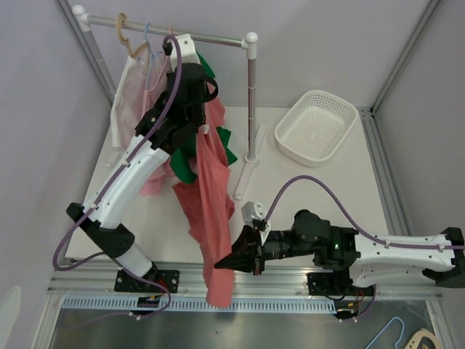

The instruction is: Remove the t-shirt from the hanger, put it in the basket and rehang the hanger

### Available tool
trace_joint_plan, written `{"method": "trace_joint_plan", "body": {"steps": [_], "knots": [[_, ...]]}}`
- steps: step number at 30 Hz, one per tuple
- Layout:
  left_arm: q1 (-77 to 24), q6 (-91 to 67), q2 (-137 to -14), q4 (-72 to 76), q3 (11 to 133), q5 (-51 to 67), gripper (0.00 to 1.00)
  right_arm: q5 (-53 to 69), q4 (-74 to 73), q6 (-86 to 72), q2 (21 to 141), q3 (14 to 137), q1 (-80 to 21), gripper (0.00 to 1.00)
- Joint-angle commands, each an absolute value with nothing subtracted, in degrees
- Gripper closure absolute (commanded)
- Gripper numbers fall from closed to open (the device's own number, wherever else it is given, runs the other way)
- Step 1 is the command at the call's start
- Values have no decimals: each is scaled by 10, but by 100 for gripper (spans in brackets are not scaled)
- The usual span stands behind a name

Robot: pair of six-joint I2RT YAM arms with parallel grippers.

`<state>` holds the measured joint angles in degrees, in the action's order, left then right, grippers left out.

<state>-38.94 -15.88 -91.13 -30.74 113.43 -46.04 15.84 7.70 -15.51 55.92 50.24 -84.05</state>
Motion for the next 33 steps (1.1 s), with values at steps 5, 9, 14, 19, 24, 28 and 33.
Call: {"method": "trace_joint_plan", "body": {"steps": [5,9,14,19,24,28,33], "knots": [[-372,-202,-923,-438,1286,-343,99,30,102,-269,652,421,-804,100],[-395,-250,-757,-420,1026,-245,99,44,75,-251,658,475,-675,100],[-415,-251,-576,-438,910,-170,99,66,24,-224,674,552,-565,100],[-424,-251,-484,-544,874,-162,99,85,2,-222,735,620,-492,100],[-424,-259,-374,-588,826,-220,99,91,-56,-208,906,699,-485,100],[-424,-232,-306,-556,803,-267,99,58,-111,-199,1066,804,-489,96],[-424,-183,-319,-502,837,-262,99,-38,-164,-199,1194,897,-519,4]]}}
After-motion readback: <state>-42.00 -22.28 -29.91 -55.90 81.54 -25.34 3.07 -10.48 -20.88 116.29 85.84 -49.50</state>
